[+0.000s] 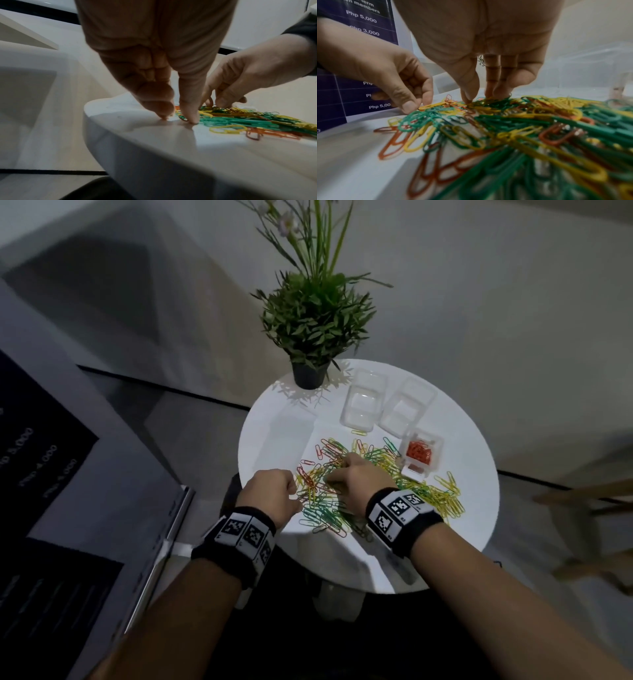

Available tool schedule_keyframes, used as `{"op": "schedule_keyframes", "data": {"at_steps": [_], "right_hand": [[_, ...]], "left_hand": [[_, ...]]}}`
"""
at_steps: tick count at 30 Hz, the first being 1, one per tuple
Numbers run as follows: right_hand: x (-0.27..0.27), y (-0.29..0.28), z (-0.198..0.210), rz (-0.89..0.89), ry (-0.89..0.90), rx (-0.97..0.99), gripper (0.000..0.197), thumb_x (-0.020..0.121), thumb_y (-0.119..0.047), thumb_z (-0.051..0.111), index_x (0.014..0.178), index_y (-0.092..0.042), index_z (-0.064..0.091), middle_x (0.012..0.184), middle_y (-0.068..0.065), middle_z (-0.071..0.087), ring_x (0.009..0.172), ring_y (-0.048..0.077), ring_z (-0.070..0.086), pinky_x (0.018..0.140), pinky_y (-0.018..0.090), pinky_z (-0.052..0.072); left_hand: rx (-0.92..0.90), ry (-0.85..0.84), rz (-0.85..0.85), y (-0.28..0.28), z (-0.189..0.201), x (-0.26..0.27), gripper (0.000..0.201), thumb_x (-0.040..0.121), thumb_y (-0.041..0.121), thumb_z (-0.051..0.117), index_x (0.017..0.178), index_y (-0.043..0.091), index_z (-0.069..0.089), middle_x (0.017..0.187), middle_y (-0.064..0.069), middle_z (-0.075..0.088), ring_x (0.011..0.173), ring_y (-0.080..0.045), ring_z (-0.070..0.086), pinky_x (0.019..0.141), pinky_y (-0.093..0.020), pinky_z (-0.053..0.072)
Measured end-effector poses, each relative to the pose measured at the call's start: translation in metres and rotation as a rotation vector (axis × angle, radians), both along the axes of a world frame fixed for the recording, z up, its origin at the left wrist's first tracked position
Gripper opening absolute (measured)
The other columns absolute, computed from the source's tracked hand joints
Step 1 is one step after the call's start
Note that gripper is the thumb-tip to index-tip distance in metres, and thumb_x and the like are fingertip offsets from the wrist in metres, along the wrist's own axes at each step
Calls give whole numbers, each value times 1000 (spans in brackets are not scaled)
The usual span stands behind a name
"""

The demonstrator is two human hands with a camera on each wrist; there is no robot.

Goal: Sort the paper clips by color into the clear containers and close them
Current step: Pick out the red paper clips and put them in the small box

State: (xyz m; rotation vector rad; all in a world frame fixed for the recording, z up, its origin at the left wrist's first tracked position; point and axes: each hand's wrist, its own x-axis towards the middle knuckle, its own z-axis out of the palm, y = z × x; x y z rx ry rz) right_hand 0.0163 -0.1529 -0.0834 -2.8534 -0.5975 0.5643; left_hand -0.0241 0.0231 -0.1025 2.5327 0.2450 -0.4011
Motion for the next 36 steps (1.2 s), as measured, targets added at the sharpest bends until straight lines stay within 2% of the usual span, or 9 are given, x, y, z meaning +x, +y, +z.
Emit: {"op": "schedule_keyframes", "data": {"at_steps": [5,10,15,19,22,24,28,33,36], "right_hand": [[4,11,6,-4,-91,42,28,91,-14,55,113,-26,66,113,2,55,102,25,58,83,32,50],[14,39,3,7,-49,119,26,94,-23,52,116,-27,65,117,3,55,106,24,57,86,34,49],[24,39,1,-27,-36,-14,21,90,-33,59,105,-21,69,115,2,55,106,24,57,87,36,49],[27,35,2,-60,-116,-58,21,92,-30,54,97,-18,70,108,5,59,100,27,60,84,36,51],[24,42,2,-56,-101,-30,27,88,-42,59,98,-19,69,110,3,58,103,23,56,87,35,46],[22,48,-1,-22,-68,-74,31,83,-48,63,98,-20,66,111,2,57,107,22,53,90,36,42],[20,51,-7,0,-98,-83,15,87,-32,60,97,-22,64,108,2,60,107,25,55,89,37,44],[28,33,0,-278,-4,187,8,83,-23,62,79,-21,70,82,-6,70,84,16,65,76,30,53],[36,14,8,-476,74,375,6,76,-15,70,71,-17,69,76,-5,72,78,13,66,71,26,53]], "left_hand": [[40,-33,-7,-2,2,6,15,80,16,58,66,22,60,82,-2,68,84,-23,62,67,-26,46],[-89,-1,-4,7,1,7,10,80,13,64,73,11,71,81,-4,70,82,-20,62,67,-23,45],[-325,-15,87,18,-1,6,8,80,17,67,76,17,74,55,11,59,54,-9,53,61,-19,39],[-580,32,231,20,-5,13,12,83,18,70,71,14,70,47,6,56,47,-17,49,54,-22,40],[-686,32,293,20,-4,17,16,82,13,69,66,14,68,56,-10,59,51,-21,49,51,-27,41],[-731,23,326,21,-3,18,16,81,9,65,67,14,68,57,-12,59,53,-22,50,52,-29,42],[-765,-20,404,24,1,20,13,80,3,63,68,7,62,55,-13,59,51,-23,51,54,-35,47],[-787,-7,366,19,11,27,14,73,0,63,71,5,50,63,-21,67,60,-30,61,61,-40,52],[-853,19,348,13,17,32,18,82,-10,52,93,4,52,71,-26,61,60,-32,59,55,-32,49]]}}
